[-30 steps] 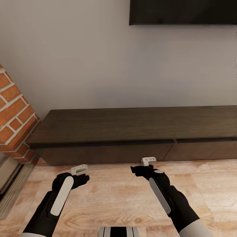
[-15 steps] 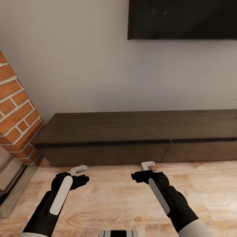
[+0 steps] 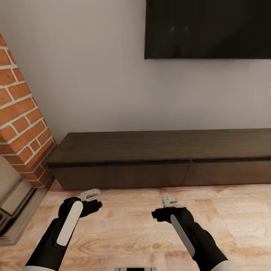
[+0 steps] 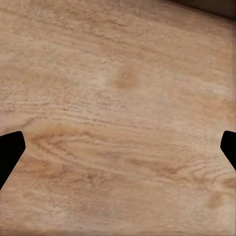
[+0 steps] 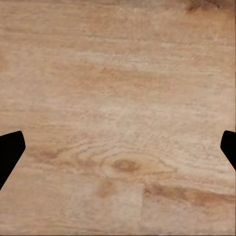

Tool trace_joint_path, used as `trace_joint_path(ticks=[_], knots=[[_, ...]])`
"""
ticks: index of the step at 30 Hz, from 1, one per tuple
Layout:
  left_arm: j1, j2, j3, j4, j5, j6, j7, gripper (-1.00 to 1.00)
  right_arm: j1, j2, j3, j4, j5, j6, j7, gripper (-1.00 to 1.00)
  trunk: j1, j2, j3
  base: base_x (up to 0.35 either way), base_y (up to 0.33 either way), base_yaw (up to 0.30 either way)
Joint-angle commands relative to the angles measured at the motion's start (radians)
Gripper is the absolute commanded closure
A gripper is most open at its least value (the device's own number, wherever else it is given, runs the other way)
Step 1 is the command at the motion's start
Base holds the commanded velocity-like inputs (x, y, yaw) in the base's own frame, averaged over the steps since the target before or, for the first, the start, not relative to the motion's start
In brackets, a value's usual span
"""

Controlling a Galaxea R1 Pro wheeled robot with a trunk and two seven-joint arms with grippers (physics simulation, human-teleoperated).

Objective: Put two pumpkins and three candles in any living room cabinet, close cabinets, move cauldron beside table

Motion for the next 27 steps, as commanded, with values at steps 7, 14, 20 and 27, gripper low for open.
trace_joint_path(ticks=[7,14,20,27], knots=[[-0.001,0.000,-0.001,-0.001,0.010,0.002,0.010,-1.00,0.051,-0.005,0.003,0.044,-0.014,-0.144,-0.012,-1.00,-0.003,0.001,0.026,-0.059,0.000,0.000],[-0.001,0.000,-0.001,-0.001,0.011,0.002,0.010,-1.00,0.054,-0.006,0.003,0.060,-0.028,-0.158,-0.010,-1.00,-0.007,0.003,0.053,-0.107,0.000,0.000],[-0.001,-0.001,-0.003,-0.005,0.012,0.002,0.010,-1.00,0.055,-0.007,0.002,0.078,-0.055,-0.161,-0.011,-1.00,-0.009,0.004,0.077,-0.108,0.000,0.000],[-0.001,-0.002,-0.003,-0.005,0.012,0.002,0.010,-1.00,0.055,-0.007,0.002,0.091,-0.058,-0.162,-0.010,-1.00,-0.012,0.006,0.104,-0.136,0.000,0.000]])
